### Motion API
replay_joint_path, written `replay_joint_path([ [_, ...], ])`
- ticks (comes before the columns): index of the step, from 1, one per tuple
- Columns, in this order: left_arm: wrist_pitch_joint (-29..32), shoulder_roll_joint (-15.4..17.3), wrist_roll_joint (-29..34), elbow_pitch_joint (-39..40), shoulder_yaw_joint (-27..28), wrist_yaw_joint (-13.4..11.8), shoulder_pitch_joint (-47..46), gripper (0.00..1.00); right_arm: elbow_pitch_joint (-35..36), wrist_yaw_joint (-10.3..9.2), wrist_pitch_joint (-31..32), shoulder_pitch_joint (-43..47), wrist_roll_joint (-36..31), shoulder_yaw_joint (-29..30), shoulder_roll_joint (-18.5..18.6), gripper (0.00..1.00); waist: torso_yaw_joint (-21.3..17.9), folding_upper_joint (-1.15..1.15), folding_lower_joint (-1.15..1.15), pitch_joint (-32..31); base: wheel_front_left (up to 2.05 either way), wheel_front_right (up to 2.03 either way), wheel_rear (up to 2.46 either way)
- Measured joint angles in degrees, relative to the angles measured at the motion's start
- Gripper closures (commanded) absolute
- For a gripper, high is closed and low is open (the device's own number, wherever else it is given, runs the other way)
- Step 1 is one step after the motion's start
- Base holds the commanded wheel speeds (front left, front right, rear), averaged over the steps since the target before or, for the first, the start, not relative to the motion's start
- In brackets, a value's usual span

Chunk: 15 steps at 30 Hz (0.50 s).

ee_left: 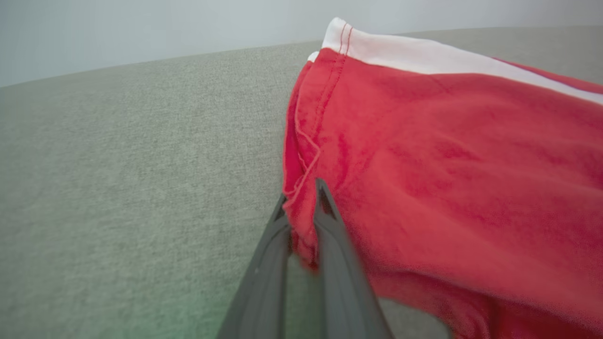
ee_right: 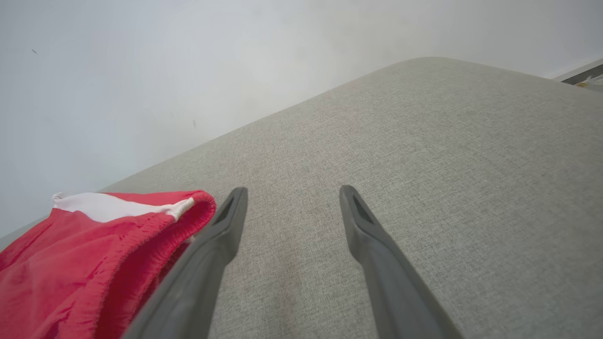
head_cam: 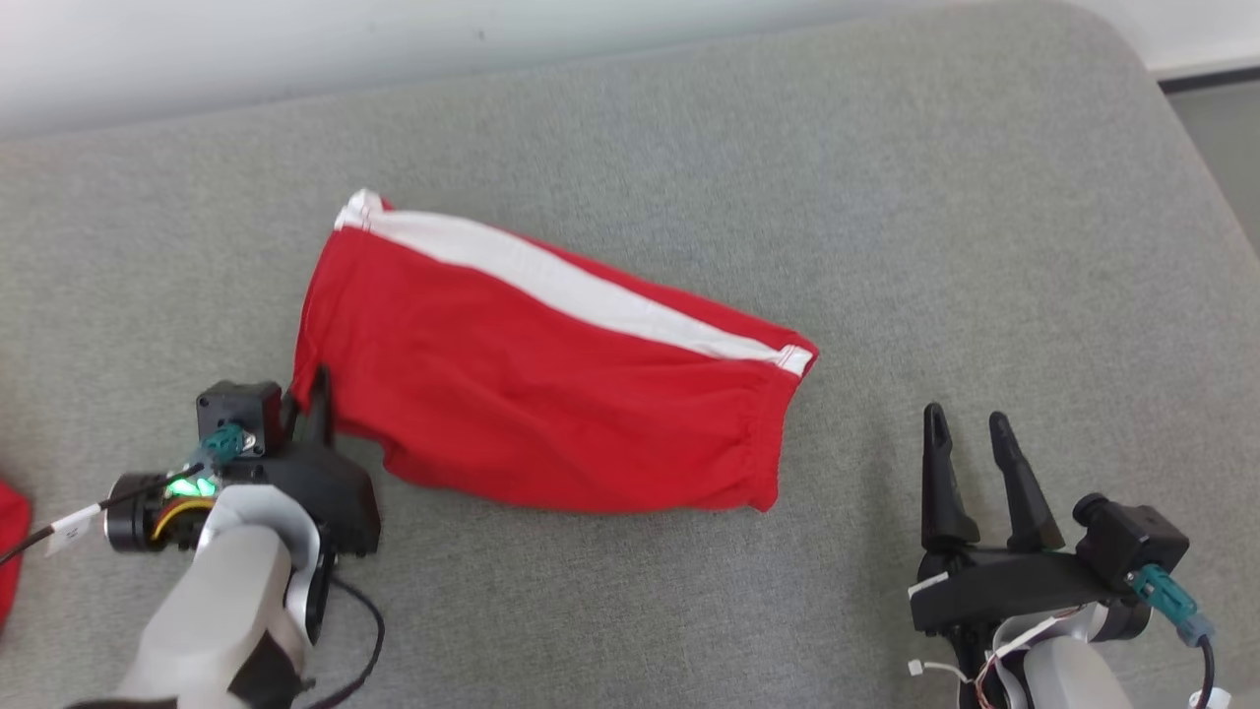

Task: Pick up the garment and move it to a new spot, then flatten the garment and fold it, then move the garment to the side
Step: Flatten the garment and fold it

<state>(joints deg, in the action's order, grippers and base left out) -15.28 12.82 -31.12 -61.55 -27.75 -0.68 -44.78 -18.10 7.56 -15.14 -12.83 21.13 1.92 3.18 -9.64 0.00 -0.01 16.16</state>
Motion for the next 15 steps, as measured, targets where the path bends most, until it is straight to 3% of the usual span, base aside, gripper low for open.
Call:
replay_joint_path([
  [6, 0.1, -0.3, 0.7, 5.6, 3.5, -1.5, 7.3, 1.0, -1.4, 0.0, 0.0, 2.1, -0.1, 0.1, -0.2, 0.0, 0.7, 0.0, 0.01, -3.6, 0.0, 0.0, 0.0],
  [15, 0.2, -3.3, 3.4, 14.2, 9.8, -2.3, 21.1, 1.0, -3.9, 0.0, 0.0, 6.4, -0.5, 0.6, -0.2, 0.0, 3.1, 0.0, 0.0, -10.3, 0.0, 0.0, 0.0],
])
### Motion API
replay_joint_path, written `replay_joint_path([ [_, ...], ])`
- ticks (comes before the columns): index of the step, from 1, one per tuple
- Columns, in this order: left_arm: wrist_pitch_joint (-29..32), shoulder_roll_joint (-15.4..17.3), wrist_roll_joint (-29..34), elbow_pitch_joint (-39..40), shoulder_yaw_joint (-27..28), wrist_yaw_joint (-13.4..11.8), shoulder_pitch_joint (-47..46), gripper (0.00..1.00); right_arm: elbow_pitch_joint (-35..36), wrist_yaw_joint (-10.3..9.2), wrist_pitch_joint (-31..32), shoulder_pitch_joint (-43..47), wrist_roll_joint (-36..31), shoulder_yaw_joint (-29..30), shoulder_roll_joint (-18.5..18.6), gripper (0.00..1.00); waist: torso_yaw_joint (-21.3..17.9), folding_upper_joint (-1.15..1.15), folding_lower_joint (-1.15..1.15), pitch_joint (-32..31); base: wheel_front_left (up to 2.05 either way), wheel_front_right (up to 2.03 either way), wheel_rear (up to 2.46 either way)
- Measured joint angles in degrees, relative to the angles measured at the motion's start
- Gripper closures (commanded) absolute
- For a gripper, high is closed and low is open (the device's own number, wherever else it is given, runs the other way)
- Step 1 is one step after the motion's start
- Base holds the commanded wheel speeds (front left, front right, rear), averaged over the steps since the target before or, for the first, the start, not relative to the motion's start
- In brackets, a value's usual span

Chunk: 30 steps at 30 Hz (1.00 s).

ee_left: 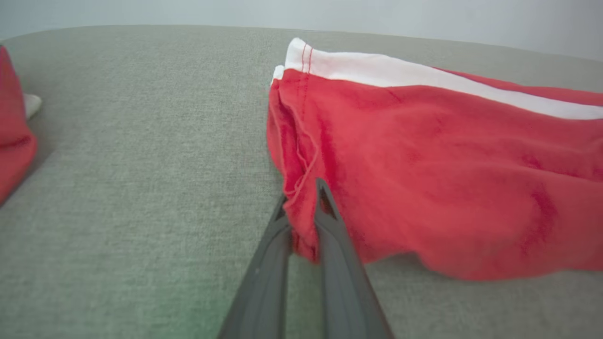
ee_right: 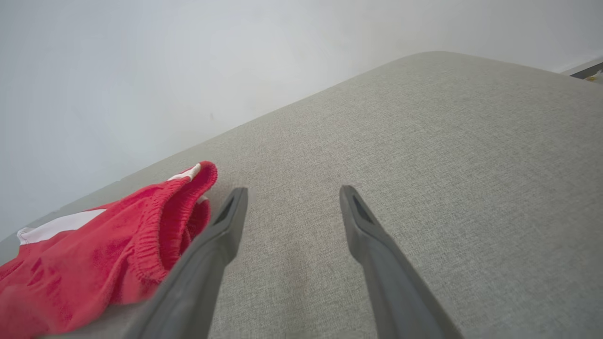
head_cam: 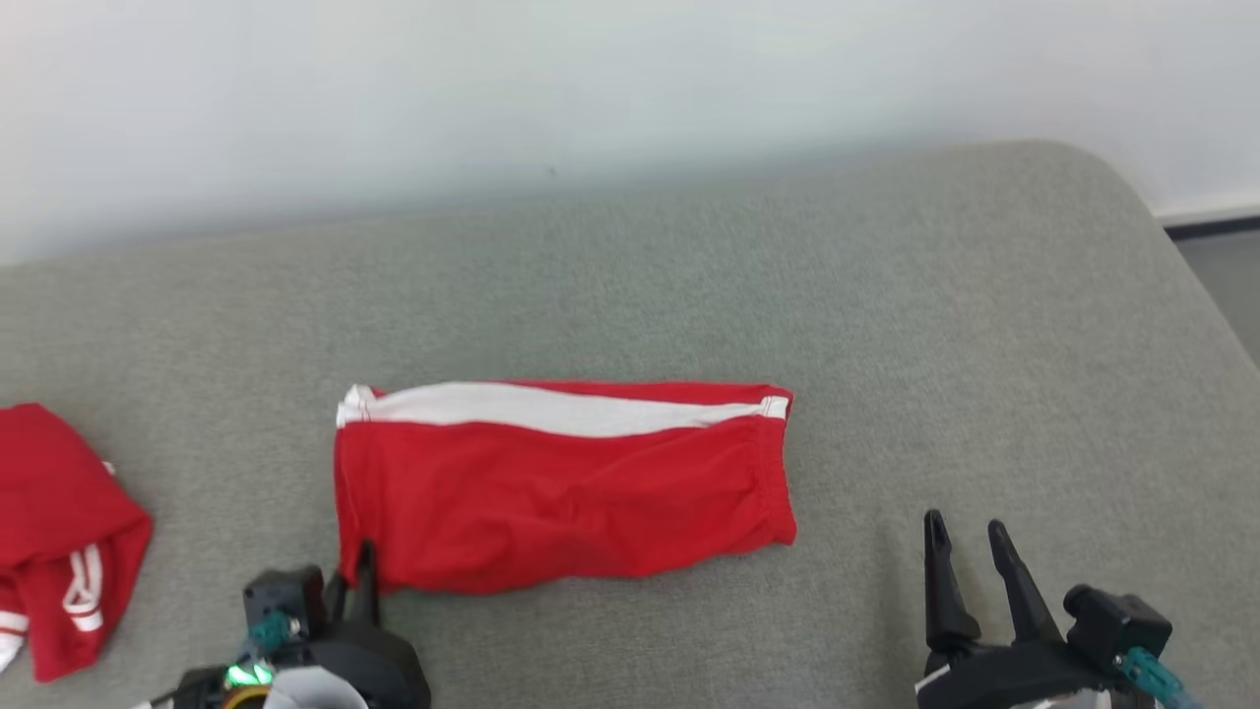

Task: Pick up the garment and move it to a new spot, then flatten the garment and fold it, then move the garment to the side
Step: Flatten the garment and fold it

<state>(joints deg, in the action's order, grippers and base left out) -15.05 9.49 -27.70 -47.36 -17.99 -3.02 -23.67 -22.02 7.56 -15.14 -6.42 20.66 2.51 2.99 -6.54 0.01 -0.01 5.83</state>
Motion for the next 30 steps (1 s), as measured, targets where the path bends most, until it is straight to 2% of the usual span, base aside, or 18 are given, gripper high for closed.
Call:
replay_joint_path([
  [5, 0.0, -1.8, 2.9, 3.9, 2.9, 0.1, 5.1, 1.0, -0.8, 0.0, 0.0, 1.2, -0.7, -0.3, 0.0, 0.0, 2.3, 0.0, 0.0, -2.2, 0.0, 0.0, 0.0],
  [6, 0.0, -2.0, 3.5, 4.6, 3.3, 0.4, 5.8, 0.73, -0.9, 0.0, 0.0, 1.2, -0.9, -0.5, 0.0, 0.0, 2.8, 0.0, 0.0, -2.5, 0.0, 0.0, 0.0],
  [7, 0.0, -2.3, 4.3, 5.3, 3.7, 0.5, 6.5, 0.5, -0.9, 0.0, 0.0, 1.2, -1.0, -0.6, 0.0, 0.0, 3.2, 0.0, 0.0, -2.7, 0.0, 0.0, 0.0],
  [8, 0.0, -2.5, 5.0, 6.0, 4.0, 0.5, 7.0, 0.0, -0.9, 0.0, 0.0, 1.1, -1.0, -0.8, 0.0, 0.0, 3.7, 0.0, 0.01, -2.8, 0.0, 0.0, 0.0],
  [18, 0.0, -5.0, 12.4, 13.3, 6.9, 2.1, 10.5, 0.0, -2.1, 0.0, 0.0, -4.3, -0.9, -3.0, 0.0, 0.0, 6.6, -0.01, 0.01, -0.5, 0.0, 0.0, 0.0],
  [30, 0.0, -6.4, 17.7, 17.3, 7.3, 3.4, 10.6, 0.0, -15.2, 0.0, 0.0, -12.5, -4.3, -3.2, 0.0, 0.0, 11.5, -0.01, 0.02, 2.3, 0.0, 0.0, 0.0],
])
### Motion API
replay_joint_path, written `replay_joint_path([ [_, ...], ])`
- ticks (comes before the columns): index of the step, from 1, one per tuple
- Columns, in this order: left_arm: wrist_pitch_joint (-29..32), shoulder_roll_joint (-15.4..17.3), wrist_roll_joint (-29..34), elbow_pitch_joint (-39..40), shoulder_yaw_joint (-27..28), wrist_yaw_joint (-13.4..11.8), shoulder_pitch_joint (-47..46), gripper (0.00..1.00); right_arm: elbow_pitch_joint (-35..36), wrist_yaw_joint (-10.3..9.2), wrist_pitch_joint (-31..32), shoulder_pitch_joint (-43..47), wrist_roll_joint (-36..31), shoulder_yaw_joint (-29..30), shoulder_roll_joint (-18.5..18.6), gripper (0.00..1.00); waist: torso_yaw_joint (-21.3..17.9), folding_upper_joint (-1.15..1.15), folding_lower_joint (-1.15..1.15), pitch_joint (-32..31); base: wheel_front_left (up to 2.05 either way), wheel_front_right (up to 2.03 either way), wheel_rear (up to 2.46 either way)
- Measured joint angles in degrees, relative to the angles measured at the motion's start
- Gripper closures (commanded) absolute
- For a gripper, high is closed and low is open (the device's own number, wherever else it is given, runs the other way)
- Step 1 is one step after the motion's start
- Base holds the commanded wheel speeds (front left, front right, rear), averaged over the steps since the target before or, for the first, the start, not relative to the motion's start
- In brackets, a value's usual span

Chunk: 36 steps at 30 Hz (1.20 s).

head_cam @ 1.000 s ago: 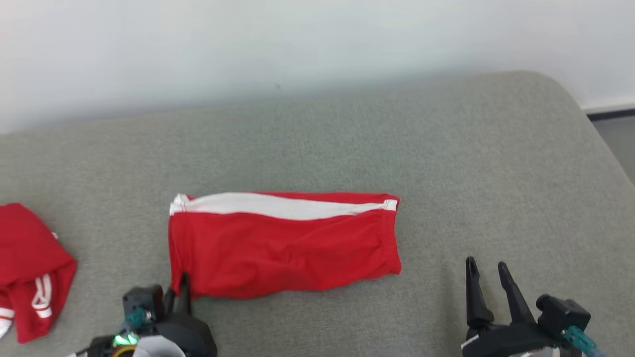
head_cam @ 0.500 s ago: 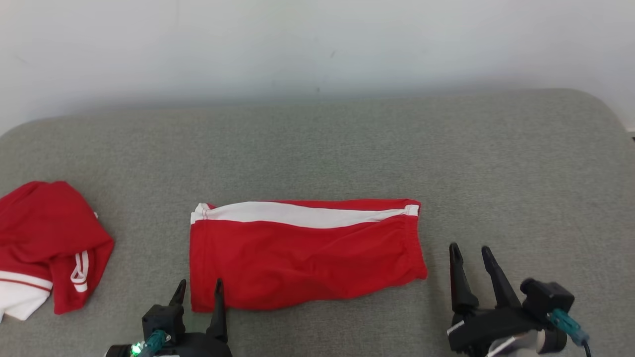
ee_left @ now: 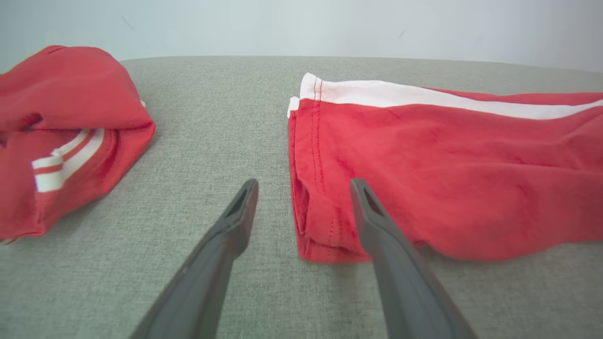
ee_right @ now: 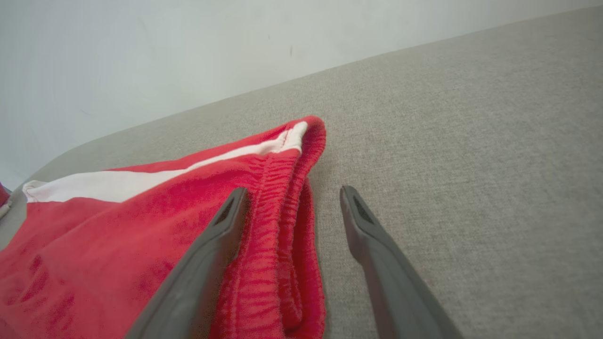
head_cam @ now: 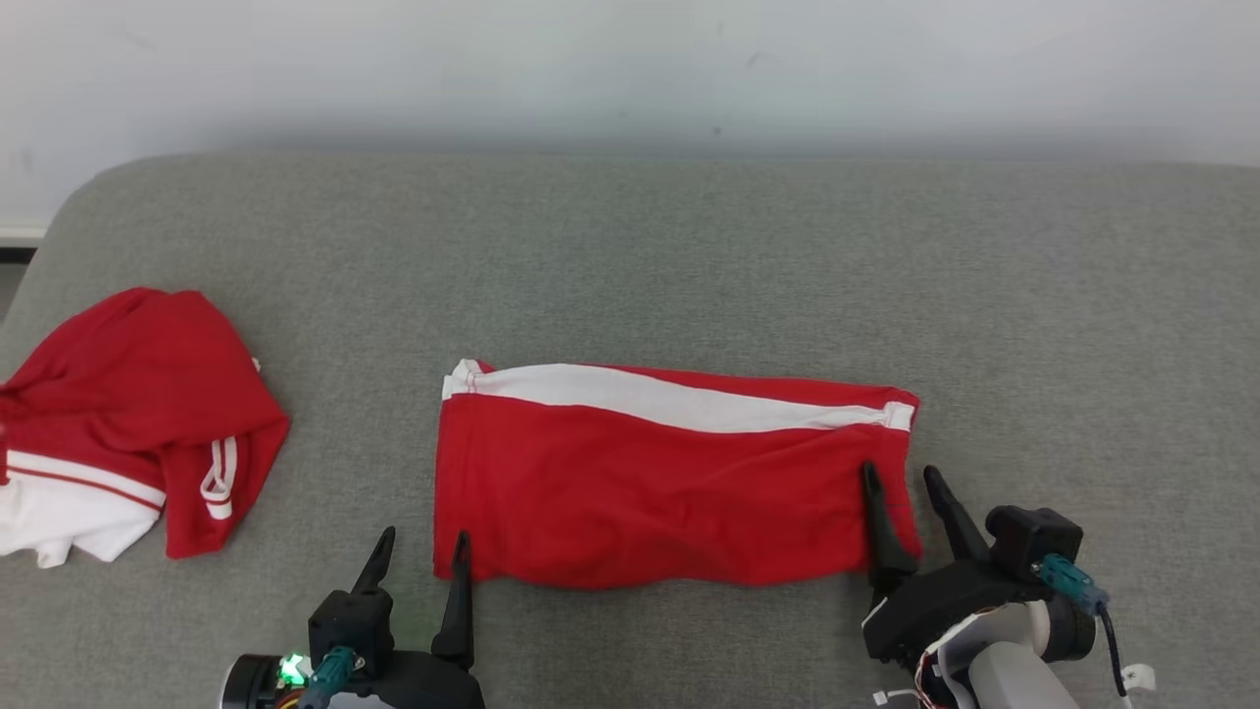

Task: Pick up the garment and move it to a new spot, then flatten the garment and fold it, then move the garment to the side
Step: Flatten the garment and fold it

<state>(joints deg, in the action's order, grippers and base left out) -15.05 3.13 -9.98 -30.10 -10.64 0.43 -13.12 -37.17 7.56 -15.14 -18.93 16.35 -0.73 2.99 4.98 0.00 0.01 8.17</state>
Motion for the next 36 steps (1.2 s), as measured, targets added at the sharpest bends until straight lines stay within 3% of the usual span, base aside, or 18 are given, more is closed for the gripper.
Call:
replay_joint_path([
  [10, 0.0, -0.2, 0.1, 0.5, 0.4, 0.6, 0.3, 0.0, -9.4, 0.0, -0.2, -3.6, 1.2, 0.8, 0.0, 0.0, 1.6, 0.0, 0.0, 1.8, 0.0, 0.0, 0.0],
  [11, 0.0, -0.2, 0.1, 0.5, 0.4, 0.5, 0.3, 0.0, -9.9, 0.0, -0.3, -3.6, 1.8, 0.5, 0.0, 0.18, 1.6, 0.0, 0.0, 1.8, 0.0, 0.0, 0.0],
  [12, 0.0, -0.2, 0.1, 0.6, 0.4, 0.5, 0.4, 0.0, -10.1, 0.0, -0.3, -3.8, 2.3, 0.1, 0.1, 0.59, 1.6, 0.0, 0.0, 1.8, 0.0, 0.0, 0.0],
  [13, 0.0, -0.2, 0.1, 0.6, 0.5, 0.5, 0.4, 0.0, -10.2, 0.0, -0.3, -3.9, 2.9, -0.3, 0.1, 0.85, 1.6, 0.0, 0.0, 1.8, 0.0, 0.0, 0.0],
  [14, 0.0, -0.2, 0.1, 0.6, 0.5, 0.5, 0.5, 0.0, -10.3, 0.0, -0.3, -3.9, 3.4, -0.6, 0.2, 1.0, 1.5, 0.0, -0.01, 1.8, 0.0, 0.0, 0.0],
  [21, 0.0, -0.2, 0.4, 1.5, 1.1, 0.6, 1.3, 0.0, -9.0, 0.02, -0.1, -3.2, 6.5, -0.5, 1.6, 1.0, 0.8, 0.0, 0.0, 0.8, 0.0, 0.0, 0.0],
  [28, 0.0, -0.2, 0.4, 1.5, 1.1, 0.5, 2.0, 0.0, -6.6, 0.0, 0.0, -2.7, 7.8, -0.1, 5.4, 1.0, -0.5, 0.0, 0.0, -0.3, 0.0, 0.0, 0.0],
  [36, 0.0, -0.2, -0.5, 1.0, -0.1, 0.3, 2.6, 0.0, -1.6, 0.0, 0.5, -3.7, 13.0, -10.4, 5.2, 1.0, -2.1, 0.0, -0.01, -1.9, 0.0, 0.0, 0.0],
])
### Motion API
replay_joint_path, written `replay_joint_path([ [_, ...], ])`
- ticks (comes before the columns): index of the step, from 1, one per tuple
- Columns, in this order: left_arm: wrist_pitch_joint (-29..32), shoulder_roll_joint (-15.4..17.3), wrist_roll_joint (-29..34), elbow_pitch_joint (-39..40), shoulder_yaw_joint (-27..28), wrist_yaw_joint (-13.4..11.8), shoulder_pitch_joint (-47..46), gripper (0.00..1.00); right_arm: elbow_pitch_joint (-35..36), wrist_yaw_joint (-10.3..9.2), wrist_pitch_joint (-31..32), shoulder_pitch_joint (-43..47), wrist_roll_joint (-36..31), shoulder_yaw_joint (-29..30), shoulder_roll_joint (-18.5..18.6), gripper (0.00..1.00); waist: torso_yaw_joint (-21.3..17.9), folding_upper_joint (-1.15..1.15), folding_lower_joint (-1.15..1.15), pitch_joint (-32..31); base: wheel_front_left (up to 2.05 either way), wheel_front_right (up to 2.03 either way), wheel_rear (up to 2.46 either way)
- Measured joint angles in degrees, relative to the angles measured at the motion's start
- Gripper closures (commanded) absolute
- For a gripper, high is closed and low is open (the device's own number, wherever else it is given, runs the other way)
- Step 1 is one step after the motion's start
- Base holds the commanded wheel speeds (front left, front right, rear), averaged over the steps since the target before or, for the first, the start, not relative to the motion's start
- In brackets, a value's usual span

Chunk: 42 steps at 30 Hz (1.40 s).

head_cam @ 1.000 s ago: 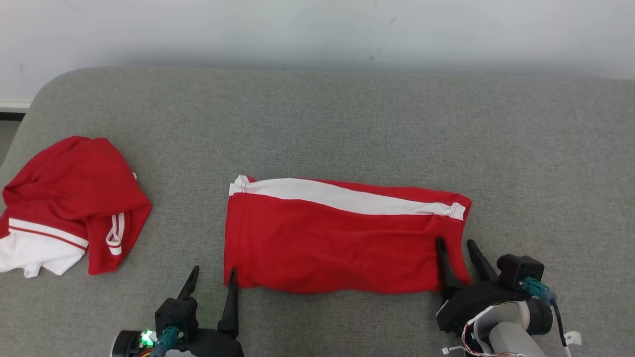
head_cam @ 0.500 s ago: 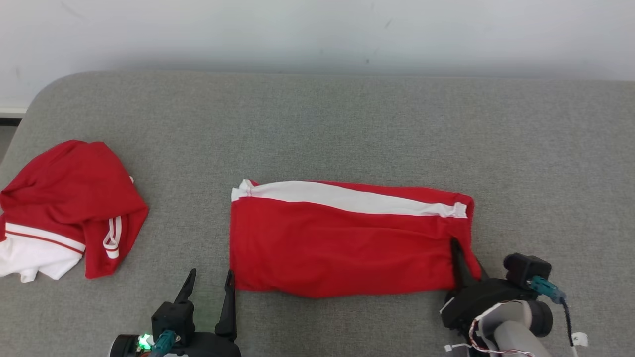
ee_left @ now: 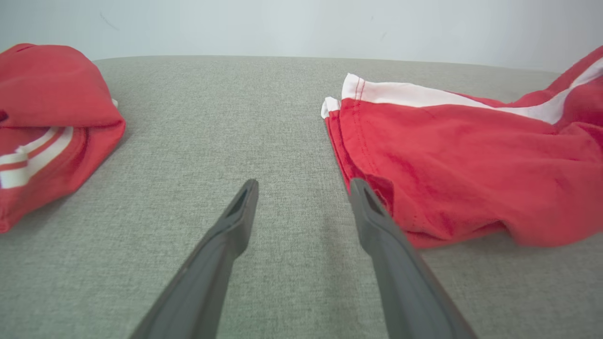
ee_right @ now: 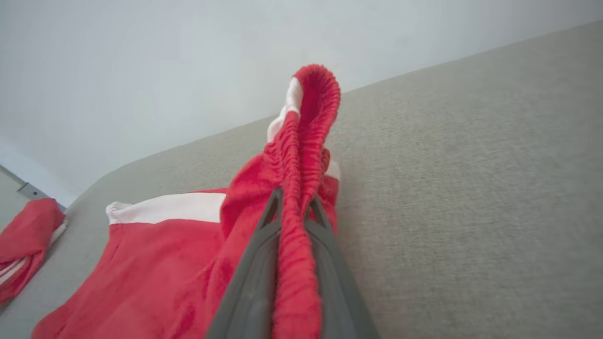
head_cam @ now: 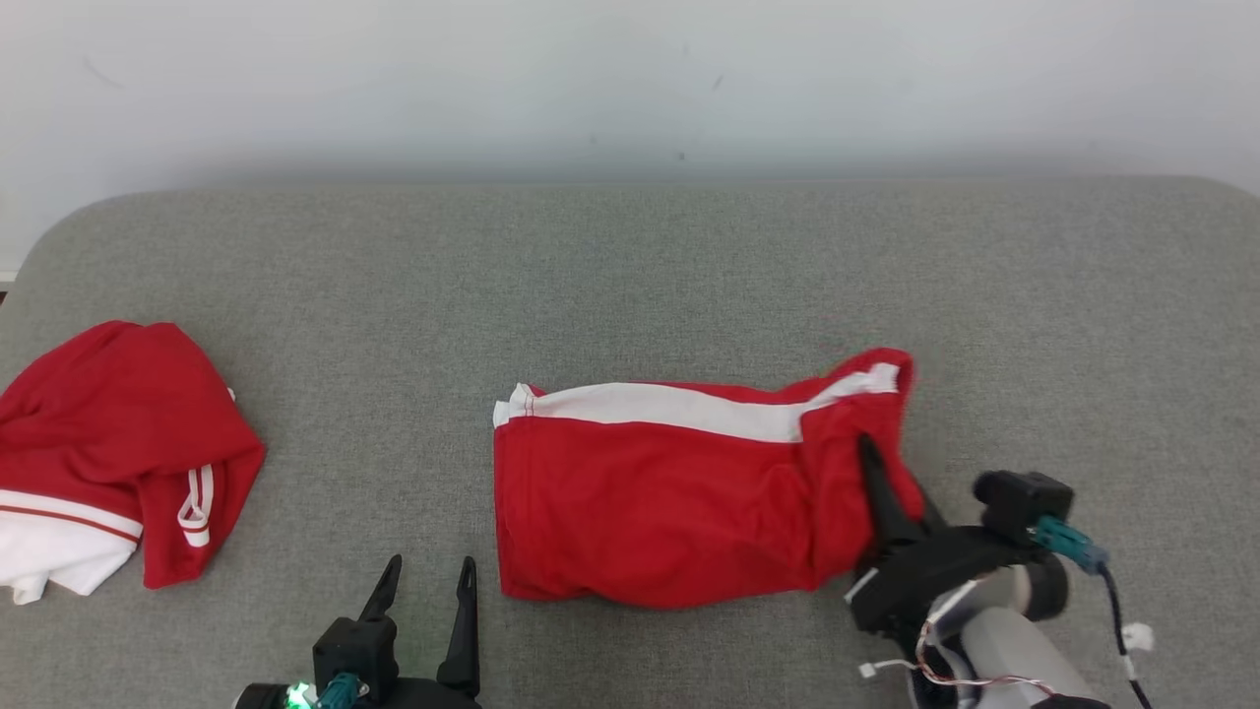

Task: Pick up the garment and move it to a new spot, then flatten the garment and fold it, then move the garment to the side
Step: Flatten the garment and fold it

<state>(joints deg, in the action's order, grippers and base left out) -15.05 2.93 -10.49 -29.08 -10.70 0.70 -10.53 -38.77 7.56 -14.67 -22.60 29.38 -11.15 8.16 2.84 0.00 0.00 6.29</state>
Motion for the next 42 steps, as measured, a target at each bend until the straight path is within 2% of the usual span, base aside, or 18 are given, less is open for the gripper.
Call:
replay_joint_path([
  [9, 0.0, 0.0, -1.8, -0.3, -2.2, -0.3, 0.1, 0.0, 5.6, 0.0, 3.5, -2.7, 7.9, -12.9, -1.1, 1.0, 2.3, 0.0, 0.0, -0.9, 0.0, 0.0, 0.0],
  [19, 0.0, 0.0, -2.5, -0.7, -4.5, -0.5, 1.0, 0.0, -1.4, -0.01, 3.7, -7.2, 9.3, -19.1, -3.1, 1.0, 9.0, 0.0, 0.0, -1.6, 0.0, 0.0, 0.0],
  [20, 0.0, 0.0, -2.5, -0.7, -4.6, -0.5, 1.0, 0.0, -2.4, 0.0, 3.5, -7.6, 9.4, -19.5, -3.4, 0.84, 9.7, 0.0, 0.0, -1.6, 0.0, 0.0, 0.0],
  [21, 0.0, 0.0, -2.5, -0.7, -4.8, -0.4, 1.0, 0.0, -3.5, -0.01, 3.4, -7.9, 9.4, -20.0, -3.7, 0.63, 10.4, 0.0, 0.0, -1.7, 0.0, 0.0, 0.0],
  [22, 0.0, 0.0, -2.4, -0.8, -4.8, -0.3, 1.0, 0.0, -4.3, 0.0, 3.2, -8.2, 9.6, -20.5, -4.1, 0.0, 11.1, 0.0, 0.0, -1.7, 0.0, 0.0, 0.0],
  [27, 0.0, 0.0, -2.4, -0.8, -4.3, -0.5, 1.3, 0.0, -6.0, 0.0, 1.4, -9.1, 11.4, -23.1, -5.0, 0.0, 13.2, 0.0, 0.0, -2.3, 0.0, 0.0, 0.0],
  [32, 0.0, 0.0, -2.2, 0.5, -3.4, -0.7, 1.9, 0.0, -8.1, 0.0, -0.1, -9.1, 9.4, -20.8, -4.3, 0.0, 11.8, 0.0, 0.0, -2.7, 0.0, 0.0, 0.0],
  [37, 0.0, 0.0, -1.7, 2.3, -1.9, -1.0, 2.3, 0.0, -3.0, 0.0, -0.3, -5.5, 0.1, -8.0, -1.0, 0.0, 8.8, 0.0, 0.0, -3.0, 0.0, 0.0, 0.0],
  [42, 0.0, 0.0, -1.3, 3.8, -0.1, -1.2, 2.4, 0.0, 2.9, -0.01, -0.3, 2.1, -10.0, 3.2, -1.6, 0.0, 5.5, 0.0, 0.0, -3.0, 0.0, 0.0, 0.0],
])
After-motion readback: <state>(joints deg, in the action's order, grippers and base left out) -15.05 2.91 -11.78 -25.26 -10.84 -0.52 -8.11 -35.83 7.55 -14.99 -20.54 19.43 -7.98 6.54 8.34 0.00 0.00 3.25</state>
